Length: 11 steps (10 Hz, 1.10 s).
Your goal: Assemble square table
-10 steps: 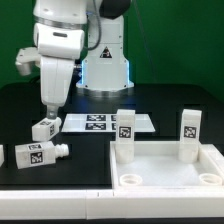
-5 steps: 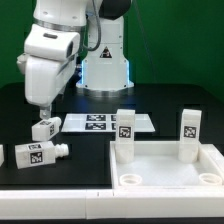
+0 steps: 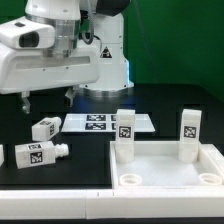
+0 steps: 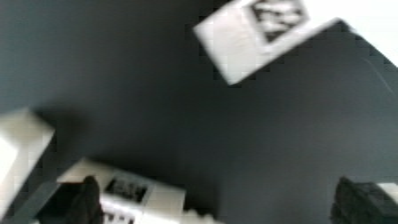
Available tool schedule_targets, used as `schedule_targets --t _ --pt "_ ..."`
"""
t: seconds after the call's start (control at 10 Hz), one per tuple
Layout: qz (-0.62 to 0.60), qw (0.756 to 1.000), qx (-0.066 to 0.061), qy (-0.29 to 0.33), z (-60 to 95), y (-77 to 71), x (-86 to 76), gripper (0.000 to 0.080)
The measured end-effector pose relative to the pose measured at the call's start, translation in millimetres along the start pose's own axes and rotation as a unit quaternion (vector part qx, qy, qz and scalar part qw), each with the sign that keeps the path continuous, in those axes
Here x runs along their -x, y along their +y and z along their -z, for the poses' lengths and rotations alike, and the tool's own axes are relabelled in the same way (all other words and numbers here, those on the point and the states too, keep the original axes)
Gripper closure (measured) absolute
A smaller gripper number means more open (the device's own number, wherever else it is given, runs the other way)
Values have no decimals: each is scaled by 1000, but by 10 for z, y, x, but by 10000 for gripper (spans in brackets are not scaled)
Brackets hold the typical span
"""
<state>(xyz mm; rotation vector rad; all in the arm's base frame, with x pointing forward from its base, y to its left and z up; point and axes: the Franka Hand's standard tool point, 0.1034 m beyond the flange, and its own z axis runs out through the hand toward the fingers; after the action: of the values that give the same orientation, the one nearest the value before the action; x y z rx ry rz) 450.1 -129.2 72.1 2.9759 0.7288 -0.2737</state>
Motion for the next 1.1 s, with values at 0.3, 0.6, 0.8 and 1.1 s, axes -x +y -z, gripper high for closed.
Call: schedule_targets --t 0.3,0.6,0.8,1.1 --pt "-81 997 -8 9 0 -28 -56 150" --pt "-253 967 -33 -9 -5 -30 -177 150" --pt "-371 924 -90 -26 -89 51 -155 150" --pt "-414 899 -133 -49 -161 202 -62 150"
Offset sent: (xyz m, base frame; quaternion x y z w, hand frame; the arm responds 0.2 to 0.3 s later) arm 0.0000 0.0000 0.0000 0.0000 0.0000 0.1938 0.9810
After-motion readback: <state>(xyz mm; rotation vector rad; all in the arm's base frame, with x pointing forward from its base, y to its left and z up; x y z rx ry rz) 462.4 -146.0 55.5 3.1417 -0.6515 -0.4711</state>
